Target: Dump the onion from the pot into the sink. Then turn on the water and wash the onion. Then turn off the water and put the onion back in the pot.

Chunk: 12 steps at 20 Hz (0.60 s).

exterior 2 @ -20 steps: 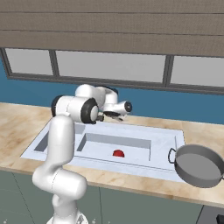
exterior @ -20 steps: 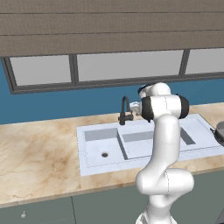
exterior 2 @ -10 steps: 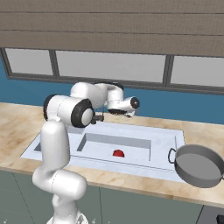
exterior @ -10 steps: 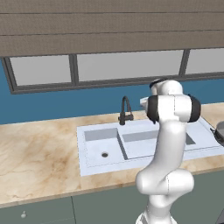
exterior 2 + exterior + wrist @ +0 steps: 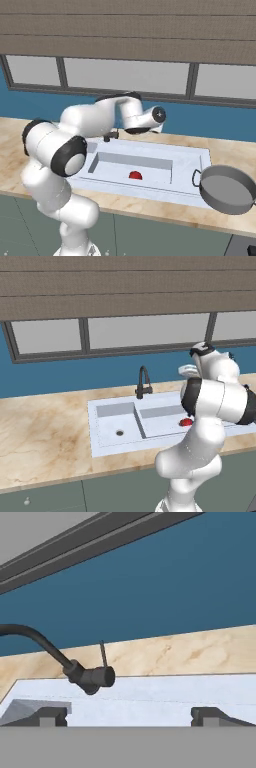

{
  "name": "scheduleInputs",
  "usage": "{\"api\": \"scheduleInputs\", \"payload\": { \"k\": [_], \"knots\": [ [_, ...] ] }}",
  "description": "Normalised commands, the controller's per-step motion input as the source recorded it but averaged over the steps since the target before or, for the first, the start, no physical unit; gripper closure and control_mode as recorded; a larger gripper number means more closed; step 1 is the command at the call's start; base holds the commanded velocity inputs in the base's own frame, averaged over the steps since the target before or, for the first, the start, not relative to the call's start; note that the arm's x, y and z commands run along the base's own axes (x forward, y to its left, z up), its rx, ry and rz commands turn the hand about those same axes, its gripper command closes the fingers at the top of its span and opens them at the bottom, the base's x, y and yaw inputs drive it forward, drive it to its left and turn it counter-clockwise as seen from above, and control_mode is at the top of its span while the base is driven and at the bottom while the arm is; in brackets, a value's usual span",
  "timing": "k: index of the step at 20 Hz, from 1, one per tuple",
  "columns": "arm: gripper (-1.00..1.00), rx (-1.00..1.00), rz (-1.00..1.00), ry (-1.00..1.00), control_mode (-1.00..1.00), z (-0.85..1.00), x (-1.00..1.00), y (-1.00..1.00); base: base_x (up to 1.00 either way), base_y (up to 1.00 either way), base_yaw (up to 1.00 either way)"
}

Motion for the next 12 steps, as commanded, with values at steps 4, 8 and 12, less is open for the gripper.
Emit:
{"api": "scheduleInputs", "payload": {
  "k": [4, 8, 12],
  "knots": [
    [-1.0, 0.0, -0.07, 0.04, -1.0, 1.0, -0.9, -0.17, 0.0, 0.0, 0.0],
    [-1.0, 0.0, -0.1, 0.18, -1.0, 0.91, -0.68, -0.14, 0.0, 0.0, 0.0],
    [-1.0, -0.03, -0.09, 0.21, -1.0, 0.22, -0.43, -0.01, 0.0, 0.0, 0.0]
  ]
}}
